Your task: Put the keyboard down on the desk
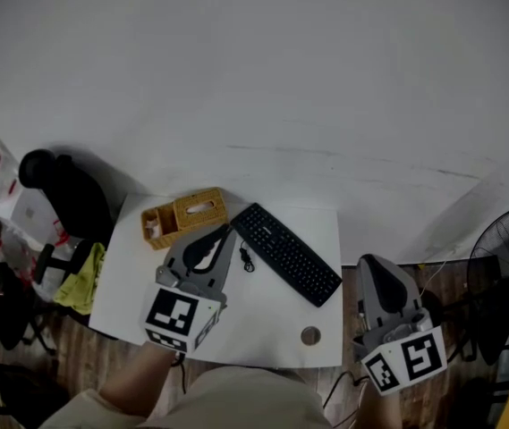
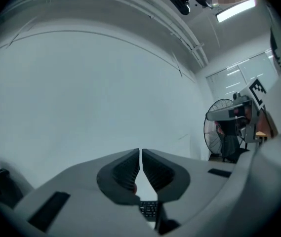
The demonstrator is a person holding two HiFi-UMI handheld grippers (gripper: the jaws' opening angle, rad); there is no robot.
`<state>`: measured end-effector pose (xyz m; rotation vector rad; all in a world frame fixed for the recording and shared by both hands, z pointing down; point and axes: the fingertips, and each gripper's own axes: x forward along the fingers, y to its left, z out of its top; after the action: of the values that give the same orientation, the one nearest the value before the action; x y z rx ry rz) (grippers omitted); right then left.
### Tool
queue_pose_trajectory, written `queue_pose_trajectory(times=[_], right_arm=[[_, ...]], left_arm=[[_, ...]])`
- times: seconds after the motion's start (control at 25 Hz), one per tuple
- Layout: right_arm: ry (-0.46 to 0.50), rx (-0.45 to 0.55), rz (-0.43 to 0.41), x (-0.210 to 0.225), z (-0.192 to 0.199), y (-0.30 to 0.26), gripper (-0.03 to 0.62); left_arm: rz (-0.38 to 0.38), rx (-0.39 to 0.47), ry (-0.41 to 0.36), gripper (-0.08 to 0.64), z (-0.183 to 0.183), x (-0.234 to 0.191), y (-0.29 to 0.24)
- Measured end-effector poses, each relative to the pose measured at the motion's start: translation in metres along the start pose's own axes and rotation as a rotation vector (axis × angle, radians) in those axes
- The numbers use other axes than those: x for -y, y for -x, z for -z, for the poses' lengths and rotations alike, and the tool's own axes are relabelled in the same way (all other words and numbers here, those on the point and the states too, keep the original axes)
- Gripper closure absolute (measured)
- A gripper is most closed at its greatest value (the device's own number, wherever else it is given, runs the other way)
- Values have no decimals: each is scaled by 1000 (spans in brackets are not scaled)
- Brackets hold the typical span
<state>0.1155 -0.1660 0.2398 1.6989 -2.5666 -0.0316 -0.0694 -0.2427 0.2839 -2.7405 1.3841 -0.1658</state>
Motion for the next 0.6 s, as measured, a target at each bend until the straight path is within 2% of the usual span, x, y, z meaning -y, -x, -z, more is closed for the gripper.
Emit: queue_pose_trajectory(times=[0.08,0.24,0.6], right_arm=[[-6,-9,-15,-4,3,-1,566],[-14,-32,-54,-14,12,-4,566],[-26,-128,-101,-28,50,-14,566]], left_arm=[[2,-7,-15,529,1,5,6],[27,-50,11,535,15,14,18],[33,-138,36,537,55,19,31]])
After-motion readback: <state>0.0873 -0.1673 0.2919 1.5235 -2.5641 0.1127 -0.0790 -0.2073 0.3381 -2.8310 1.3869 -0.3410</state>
